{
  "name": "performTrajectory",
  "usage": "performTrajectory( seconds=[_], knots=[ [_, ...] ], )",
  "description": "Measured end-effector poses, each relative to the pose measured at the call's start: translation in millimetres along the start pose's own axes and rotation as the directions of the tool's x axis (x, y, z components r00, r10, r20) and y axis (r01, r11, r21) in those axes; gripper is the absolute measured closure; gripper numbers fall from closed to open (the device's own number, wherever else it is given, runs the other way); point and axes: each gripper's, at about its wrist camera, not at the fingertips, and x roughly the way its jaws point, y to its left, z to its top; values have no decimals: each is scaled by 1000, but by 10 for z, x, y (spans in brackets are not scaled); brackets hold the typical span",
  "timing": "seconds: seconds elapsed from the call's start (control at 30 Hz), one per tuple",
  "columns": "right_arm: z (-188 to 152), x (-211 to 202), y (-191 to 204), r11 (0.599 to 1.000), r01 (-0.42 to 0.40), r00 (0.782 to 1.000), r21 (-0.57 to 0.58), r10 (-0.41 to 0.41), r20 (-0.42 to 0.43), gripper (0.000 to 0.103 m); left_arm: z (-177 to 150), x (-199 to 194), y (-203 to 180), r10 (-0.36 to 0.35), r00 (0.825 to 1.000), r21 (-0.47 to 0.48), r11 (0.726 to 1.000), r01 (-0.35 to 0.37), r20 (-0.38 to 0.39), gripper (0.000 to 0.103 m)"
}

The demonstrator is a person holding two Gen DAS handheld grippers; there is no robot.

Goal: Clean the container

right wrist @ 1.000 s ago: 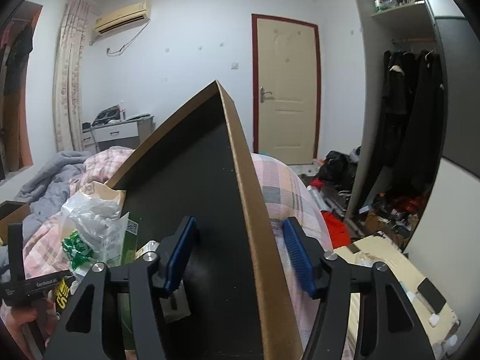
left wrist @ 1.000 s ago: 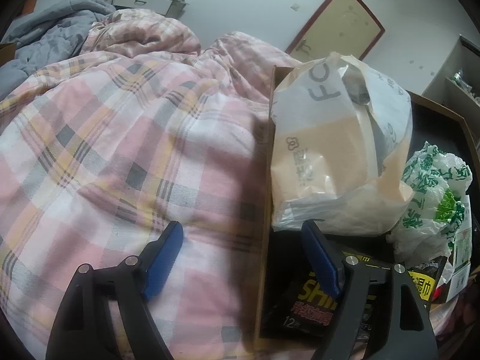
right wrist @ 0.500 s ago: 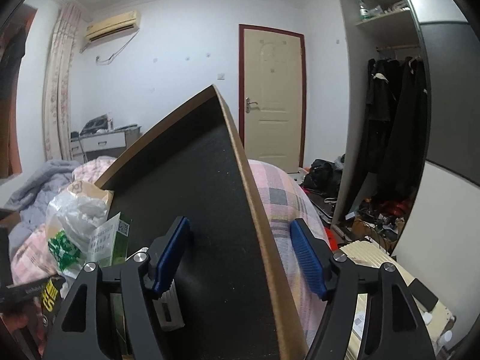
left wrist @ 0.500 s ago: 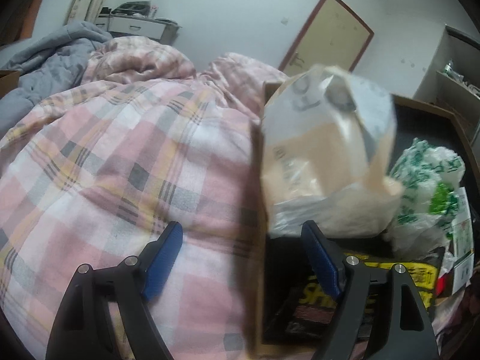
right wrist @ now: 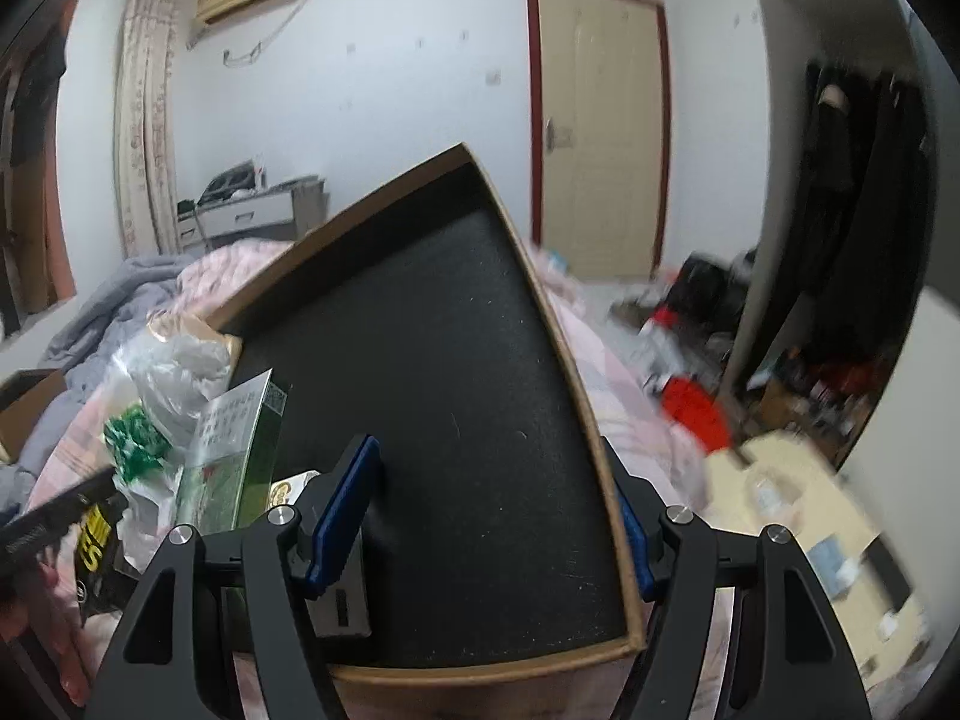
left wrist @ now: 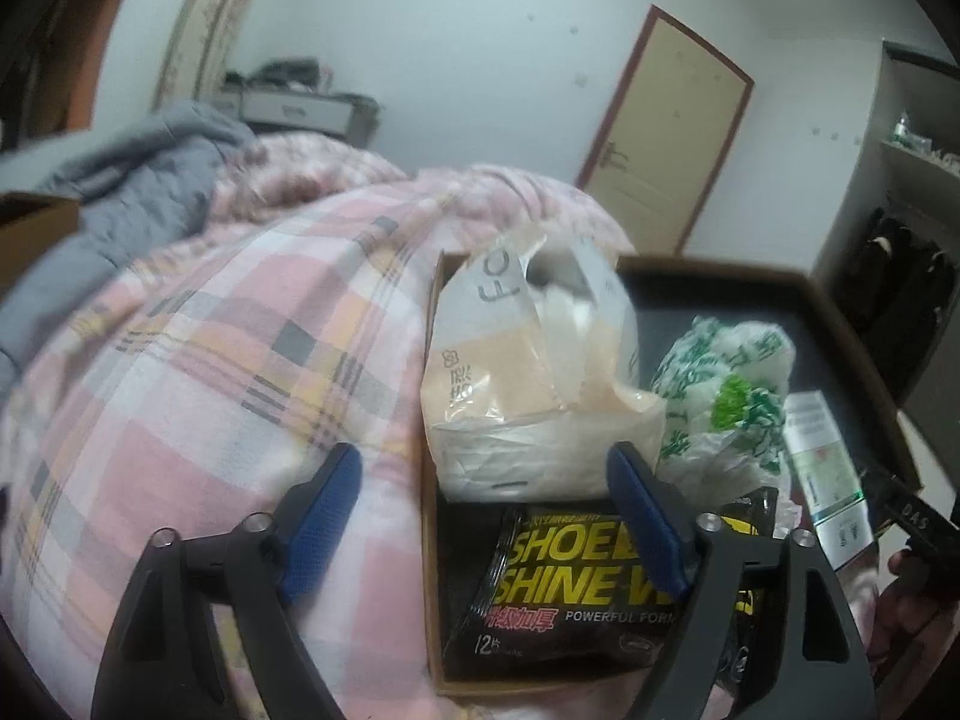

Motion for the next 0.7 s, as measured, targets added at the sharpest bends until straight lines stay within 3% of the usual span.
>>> performTrajectory(
  seconds=[0.13,0.27,0.33,0.47,0.53,0.7],
  knots=[
    [-93,213,128,998,-36,995,-48,31,-98,36,13,-3,179,60,998,-28,998,-60,-3,14],
    [-162,179,270,992,-27,994,-126,13,-111,36,27,-91,327,120,993,-46,992,-120,7,14],
    [-148,123,292,990,-45,993,-135,30,-117,36,35,-201,344,98,994,-59,994,-95,39,14],
    [-179,68,301,987,6,994,-161,-24,-109,36,12,-345,261,18,995,-44,999,-14,98,14],
    [-164,101,223,991,3,992,-130,-19,-121,36,3,-330,173,25,996,-4,1000,-24,85,14],
    [-165,74,209,990,19,993,-141,-34,-111,36,29,-183,324,28,999,-30,999,-28,32,14]
  ],
)
